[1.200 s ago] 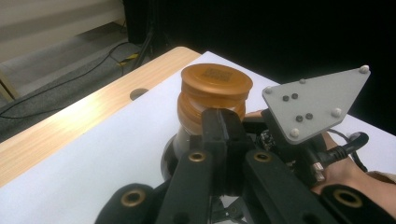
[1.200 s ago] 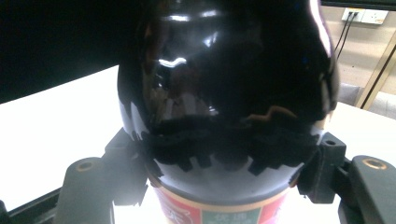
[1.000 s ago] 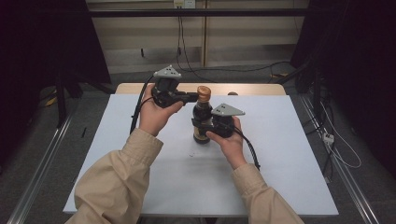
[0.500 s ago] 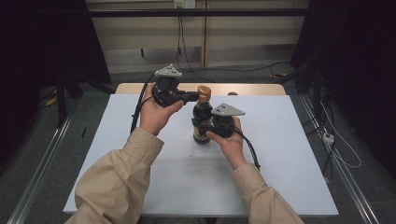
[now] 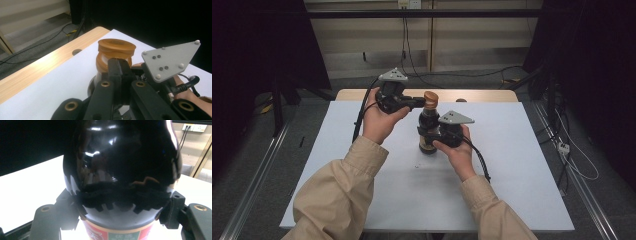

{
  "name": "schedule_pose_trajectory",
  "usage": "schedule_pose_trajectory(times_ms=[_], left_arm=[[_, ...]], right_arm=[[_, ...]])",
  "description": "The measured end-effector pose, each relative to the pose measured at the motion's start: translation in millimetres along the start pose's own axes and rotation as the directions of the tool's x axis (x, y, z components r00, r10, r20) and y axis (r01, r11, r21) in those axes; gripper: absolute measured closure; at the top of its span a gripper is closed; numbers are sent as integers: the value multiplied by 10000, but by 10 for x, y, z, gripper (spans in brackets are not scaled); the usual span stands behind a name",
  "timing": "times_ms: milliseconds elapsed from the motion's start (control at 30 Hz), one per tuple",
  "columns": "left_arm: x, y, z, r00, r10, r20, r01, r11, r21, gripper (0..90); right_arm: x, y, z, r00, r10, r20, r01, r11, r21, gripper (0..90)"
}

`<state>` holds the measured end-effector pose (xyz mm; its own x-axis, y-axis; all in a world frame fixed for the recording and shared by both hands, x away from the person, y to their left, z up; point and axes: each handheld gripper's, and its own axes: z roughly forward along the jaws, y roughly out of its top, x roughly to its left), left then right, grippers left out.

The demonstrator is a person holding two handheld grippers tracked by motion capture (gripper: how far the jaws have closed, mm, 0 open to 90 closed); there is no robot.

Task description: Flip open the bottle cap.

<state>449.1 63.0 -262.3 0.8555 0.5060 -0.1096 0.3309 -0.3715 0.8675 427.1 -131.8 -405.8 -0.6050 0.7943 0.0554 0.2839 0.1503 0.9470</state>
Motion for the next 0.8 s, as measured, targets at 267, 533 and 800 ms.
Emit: schedule_pose_trajectory(times_ms=[267, 533, 800], left_arm=[[2, -7, 3, 10000, 18, -96, -18, 10000, 31, 900], [-6, -1, 4, 9998, 83, -171, -83, 10000, -48, 900], [-5, 9, 11, 9998, 107, -183, -109, 9999, -102, 900]], right_arm=[[2, -2, 2, 10000, 11, 12, -11, 10000, -18, 312], [1, -2, 2, 10000, 27, 8, -27, 10000, -18, 313], [-2, -3, 2, 10000, 41, 5, -41, 10000, -30, 313]])
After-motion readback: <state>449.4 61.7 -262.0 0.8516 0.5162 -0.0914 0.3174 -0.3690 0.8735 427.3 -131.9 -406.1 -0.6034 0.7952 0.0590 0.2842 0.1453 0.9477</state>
